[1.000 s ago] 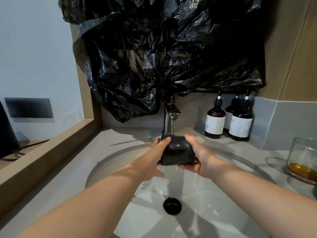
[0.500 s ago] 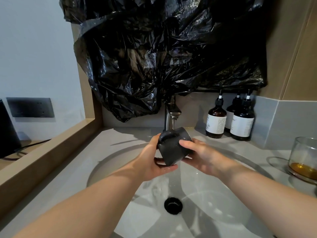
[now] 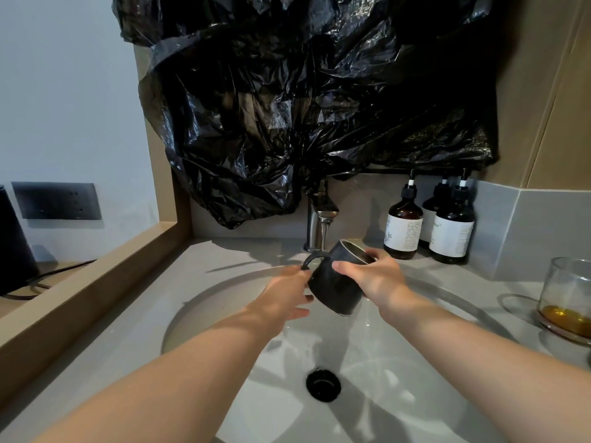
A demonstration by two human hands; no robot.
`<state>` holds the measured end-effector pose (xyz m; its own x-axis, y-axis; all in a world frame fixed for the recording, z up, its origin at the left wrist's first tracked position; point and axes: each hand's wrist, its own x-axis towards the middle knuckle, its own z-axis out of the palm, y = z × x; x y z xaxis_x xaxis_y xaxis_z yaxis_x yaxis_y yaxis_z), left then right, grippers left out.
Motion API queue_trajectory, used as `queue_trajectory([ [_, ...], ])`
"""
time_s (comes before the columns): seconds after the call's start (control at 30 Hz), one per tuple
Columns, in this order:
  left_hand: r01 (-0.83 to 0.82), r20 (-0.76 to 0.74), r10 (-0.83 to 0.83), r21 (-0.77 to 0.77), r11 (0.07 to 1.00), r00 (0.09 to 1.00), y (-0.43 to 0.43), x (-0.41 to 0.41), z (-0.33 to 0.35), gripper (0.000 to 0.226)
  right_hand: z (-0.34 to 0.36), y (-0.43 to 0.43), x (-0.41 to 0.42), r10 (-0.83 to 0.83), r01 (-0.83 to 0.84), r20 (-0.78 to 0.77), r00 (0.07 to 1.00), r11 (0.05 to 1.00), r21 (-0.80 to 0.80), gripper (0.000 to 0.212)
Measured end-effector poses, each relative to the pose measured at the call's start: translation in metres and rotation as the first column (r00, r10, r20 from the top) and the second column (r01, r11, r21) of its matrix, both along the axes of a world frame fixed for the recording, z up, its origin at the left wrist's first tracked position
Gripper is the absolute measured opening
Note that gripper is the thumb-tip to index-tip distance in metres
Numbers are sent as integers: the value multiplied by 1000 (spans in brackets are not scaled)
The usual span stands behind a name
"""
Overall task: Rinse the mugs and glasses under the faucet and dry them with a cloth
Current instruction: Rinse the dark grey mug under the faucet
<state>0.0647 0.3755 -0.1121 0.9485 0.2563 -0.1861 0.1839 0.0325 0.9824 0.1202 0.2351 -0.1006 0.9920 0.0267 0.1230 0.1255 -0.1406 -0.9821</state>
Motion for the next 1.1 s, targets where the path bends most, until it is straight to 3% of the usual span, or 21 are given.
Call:
queue_trajectory([
  [0.17,101,48,-106,103,990,993,-7,0,0,46,-3,-8,4,12,-1,-105,994,994,106,41],
  [0.3,127,94,-149,211,969,984,-10,-2,3,48,-6,-14,4,59,3,-257,965,972,235,51],
  [0.4,101,132,-150,321,942,980,-10,0,1,50,-8,-14,6,76,-3,-274,959,966,258,52],
  [0.5,42,151,-108,382,923,983,-8,2,-3,45,-7,-12,6,72,-24,-225,972,978,208,50],
  [0.63,-65,159,3,389,919,987,1,1,-2,21,-8,-4,5,38,-34,-80,996,998,47,35],
  [0.83,-49,225,-51,418,907,973,7,-2,2,20,-8,3,-1,101,-96,22,995,983,-158,81],
  [0.97,-17,128,-52,486,874,990,10,1,-1,22,-7,5,-3,119,-95,75,990,958,-270,89],
  [1.1,-38,84,6,391,920,996,11,4,-5,18,-8,5,-1,128,-104,85,988,964,-244,90],
])
